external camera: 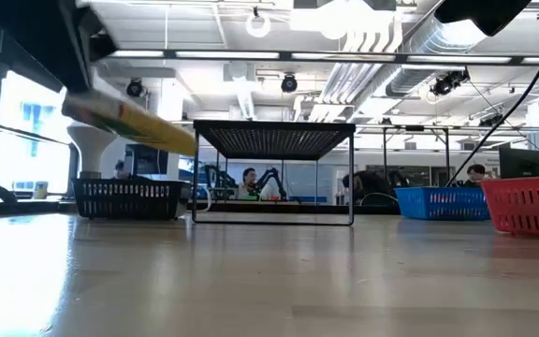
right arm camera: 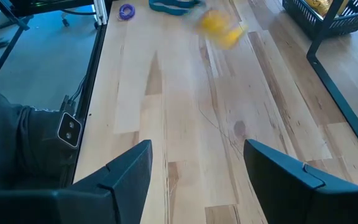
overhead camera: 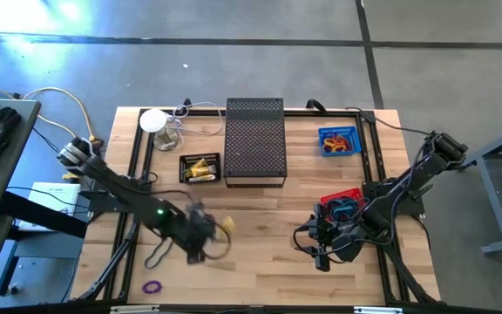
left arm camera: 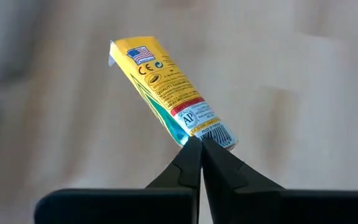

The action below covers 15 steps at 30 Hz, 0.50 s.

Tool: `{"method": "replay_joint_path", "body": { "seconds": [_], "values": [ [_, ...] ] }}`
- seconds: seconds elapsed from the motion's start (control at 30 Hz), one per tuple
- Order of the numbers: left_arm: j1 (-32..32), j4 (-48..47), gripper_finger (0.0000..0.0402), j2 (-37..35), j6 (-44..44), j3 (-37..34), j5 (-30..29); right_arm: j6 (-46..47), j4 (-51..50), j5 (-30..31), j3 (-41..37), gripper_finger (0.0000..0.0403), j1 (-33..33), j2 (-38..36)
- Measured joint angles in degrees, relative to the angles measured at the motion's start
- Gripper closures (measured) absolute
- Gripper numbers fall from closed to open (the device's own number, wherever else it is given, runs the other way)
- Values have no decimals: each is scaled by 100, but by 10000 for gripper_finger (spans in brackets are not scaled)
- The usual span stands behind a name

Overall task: Pick & Place Office Desk Supplies
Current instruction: Put the yellow crayon box into the black bin

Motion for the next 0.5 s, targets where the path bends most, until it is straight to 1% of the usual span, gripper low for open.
{"method": "replay_joint_path", "body": {
  "seconds": [0.07,0.17,0.27,0.33,0.4,0.5],
  "values": [
    [2,-911,401,-266,-950,0,-590,0,-1,0,0,160,0,0],
    [16,-2021,401,-526,-1899,-2,-1054,0,-1,4,0,160,0,0],
    [90,-2730,401,-663,-2729,-2,-1446,-25,-1,9,0,160,0,0],
    [244,-3062,401,-686,-2782,-2,-1603,-28,-2,15,0,160,0,0],
    [455,-3329,401,-686,-2304,-2,-1734,-28,-3,16,0,160,0,0],
    [856,-3322,401,-684,-1574,-2,-1798,-31,-1,16,0,160,0,0]
  ]
}}
